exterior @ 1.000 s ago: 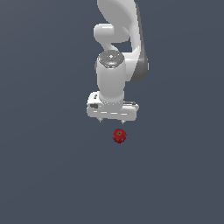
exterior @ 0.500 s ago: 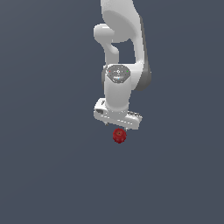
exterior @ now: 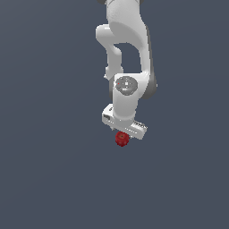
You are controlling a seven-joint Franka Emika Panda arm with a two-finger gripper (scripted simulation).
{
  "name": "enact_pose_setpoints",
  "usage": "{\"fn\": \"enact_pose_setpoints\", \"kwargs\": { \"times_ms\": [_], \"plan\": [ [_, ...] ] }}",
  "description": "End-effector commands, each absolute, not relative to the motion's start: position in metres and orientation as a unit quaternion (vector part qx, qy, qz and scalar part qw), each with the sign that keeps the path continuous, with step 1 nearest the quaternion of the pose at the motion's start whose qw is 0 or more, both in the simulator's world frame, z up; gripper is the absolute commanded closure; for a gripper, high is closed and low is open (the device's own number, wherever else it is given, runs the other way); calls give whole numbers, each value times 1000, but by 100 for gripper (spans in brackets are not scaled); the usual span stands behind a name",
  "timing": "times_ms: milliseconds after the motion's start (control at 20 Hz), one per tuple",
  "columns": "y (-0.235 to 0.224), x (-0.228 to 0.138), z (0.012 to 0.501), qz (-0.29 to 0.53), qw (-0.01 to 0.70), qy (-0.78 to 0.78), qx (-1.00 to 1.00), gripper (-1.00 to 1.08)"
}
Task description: Pick up the object and move it to a goal position.
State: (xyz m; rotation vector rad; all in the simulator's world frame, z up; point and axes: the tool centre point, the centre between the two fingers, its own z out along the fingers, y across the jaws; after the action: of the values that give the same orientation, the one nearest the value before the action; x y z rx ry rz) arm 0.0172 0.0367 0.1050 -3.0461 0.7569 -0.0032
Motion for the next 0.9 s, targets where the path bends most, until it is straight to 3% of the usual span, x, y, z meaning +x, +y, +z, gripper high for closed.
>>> {"fn": "enact_pose_setpoints", "kwargs": {
  "times_ms": [0, 500, 850],
  "plan": [
    [39, 17, 100, -1, 1, 254, -967, -92],
    [41, 17, 93, 0, 0, 263, -965, -92],
    [41, 16, 61, 0, 0, 264, -965, -92]
  ]
}}
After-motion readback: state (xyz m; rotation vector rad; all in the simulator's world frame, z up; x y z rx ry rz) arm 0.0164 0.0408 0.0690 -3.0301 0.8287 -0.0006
